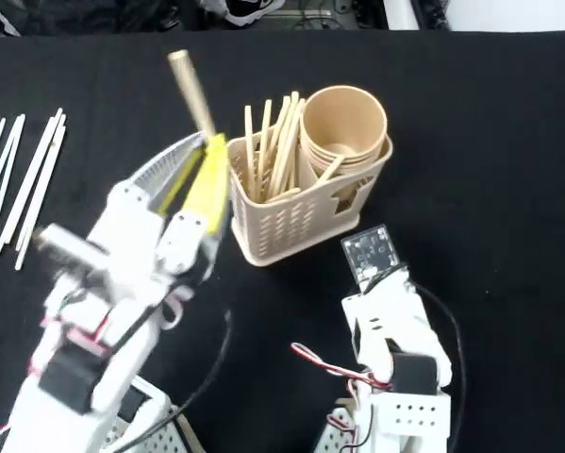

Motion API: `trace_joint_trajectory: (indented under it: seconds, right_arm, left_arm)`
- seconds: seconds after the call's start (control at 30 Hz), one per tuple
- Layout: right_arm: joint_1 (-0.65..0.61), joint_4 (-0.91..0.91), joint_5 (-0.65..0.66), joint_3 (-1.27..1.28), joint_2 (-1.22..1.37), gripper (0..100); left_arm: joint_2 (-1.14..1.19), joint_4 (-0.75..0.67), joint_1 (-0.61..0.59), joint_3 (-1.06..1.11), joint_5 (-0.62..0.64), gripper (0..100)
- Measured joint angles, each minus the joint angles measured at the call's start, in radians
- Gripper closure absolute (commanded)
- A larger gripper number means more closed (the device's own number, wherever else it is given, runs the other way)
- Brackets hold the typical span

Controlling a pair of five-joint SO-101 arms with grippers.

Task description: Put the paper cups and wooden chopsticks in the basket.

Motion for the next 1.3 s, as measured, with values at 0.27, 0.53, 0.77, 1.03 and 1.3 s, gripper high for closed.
trace_joint_trajectory:
  seconds: [0.27, 0.53, 0.77, 1.03, 1.3]
  right_arm:
    - [-0.003, 0.003, 0.000, 0.000, 0.000, 98.5]
    - [-0.003, 0.003, 0.000, 0.000, 0.000, 98.5]
    - [-0.003, 0.003, 0.002, 0.000, 0.000, 98.5]
    - [-0.003, 0.003, 0.002, 0.000, 0.000, 98.5]
    - [-0.003, 0.003, 0.002, 0.000, 0.000, 98.5]
  left_arm:
    - [0.284, -0.227, 0.014, 0.006, 0.003, 97]
    - [0.402, -0.232, 0.015, 0.034, 0.000, 85]
    - [0.402, 0.308, -0.095, -0.147, 0.066, 79]
    - [0.583, 0.822, -0.578, -0.559, -0.137, 79]
    - [1.089, 0.898, -0.945, -0.816, -0.376, 79]
